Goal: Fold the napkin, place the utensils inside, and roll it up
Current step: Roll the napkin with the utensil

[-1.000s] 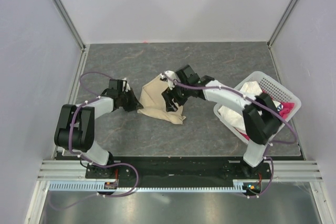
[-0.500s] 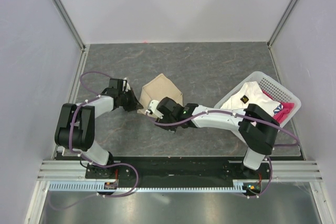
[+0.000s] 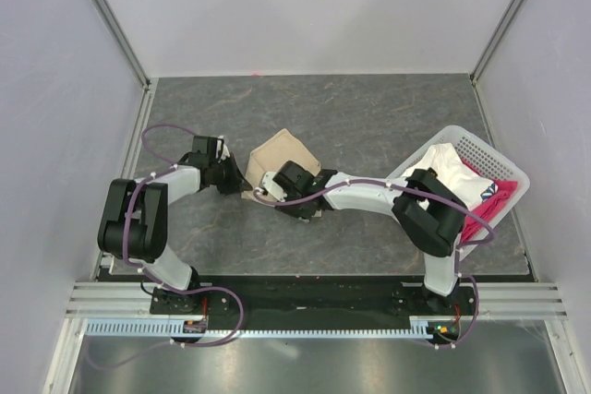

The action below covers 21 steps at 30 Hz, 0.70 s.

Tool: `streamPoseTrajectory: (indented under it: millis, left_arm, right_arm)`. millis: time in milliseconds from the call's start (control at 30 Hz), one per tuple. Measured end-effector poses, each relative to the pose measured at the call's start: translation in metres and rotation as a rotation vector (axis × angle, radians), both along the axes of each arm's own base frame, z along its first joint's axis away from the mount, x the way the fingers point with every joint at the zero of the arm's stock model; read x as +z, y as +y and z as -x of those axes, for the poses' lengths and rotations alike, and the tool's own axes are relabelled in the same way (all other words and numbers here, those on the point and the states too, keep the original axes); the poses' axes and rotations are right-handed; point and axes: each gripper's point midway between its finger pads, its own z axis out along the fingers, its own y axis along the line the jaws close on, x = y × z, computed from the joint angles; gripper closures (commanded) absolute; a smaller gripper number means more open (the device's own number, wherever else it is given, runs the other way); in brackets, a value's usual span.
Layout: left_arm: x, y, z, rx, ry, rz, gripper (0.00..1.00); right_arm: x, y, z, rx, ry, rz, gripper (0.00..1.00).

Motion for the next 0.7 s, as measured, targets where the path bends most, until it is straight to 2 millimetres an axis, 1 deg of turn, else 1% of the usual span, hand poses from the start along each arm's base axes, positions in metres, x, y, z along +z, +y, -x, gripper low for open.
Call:
streamPoseTrajectory:
  millis: [33, 200, 300, 333, 400, 433, 500, 533, 600, 700]
  left_arm:
    - [0.000, 0.000, 0.000, 0.001, 0.002, 0.000, 0.98]
    - [0.000, 0.000, -0.002, 0.000, 0.005, 0.003, 0.98]
    - [0.001, -0.001, -0.002, -0.002, 0.009, 0.007, 0.87]
    - [0.001, -0.001, -0.002, -0.002, 0.009, 0.007, 0.79]
    - [0.001, 0.000, -0.002, -0.002, 0.009, 0.005, 0.71]
    - [0.002, 0.001, -0.002, 0.003, 0.007, -0.002, 0.60]
    - [0.005, 0.003, -0.002, 0.008, -0.001, -0.011, 0.53]
    - [0.009, 0.004, -0.003, 0.013, -0.011, -0.017, 0.46]
    - [0.018, 0.007, -0.006, 0.024, -0.044, -0.029, 0.43]
    - [0.035, 0.010, -0.010, 0.041, -0.106, -0.041, 0.35]
  right_arm:
    - [-0.001, 0.000, -0.001, -0.004, 0.021, -0.003, 0.56]
    - [-0.002, 0.002, -0.001, 0.006, 0.109, -0.034, 0.68]
    - [0.000, 0.002, -0.002, 0.004, 0.145, -0.060, 0.71]
    - [0.000, 0.002, -0.002, 0.005, 0.161, -0.071, 0.72]
    - [0.000, 0.002, -0.001, 0.008, 0.187, -0.090, 0.74]
    - [0.001, 0.003, 0.000, 0.008, 0.206, -0.103, 0.74]
    - [0.001, 0.002, 0.001, 0.008, 0.232, -0.117, 0.75]
    - [0.001, 0.002, 0.001, 0.008, 0.246, -0.124, 0.76]
    - [0.002, 0.002, 0.003, 0.011, 0.279, -0.142, 0.77]
    - [0.003, 0.003, 0.007, 0.016, 0.340, -0.173, 0.78]
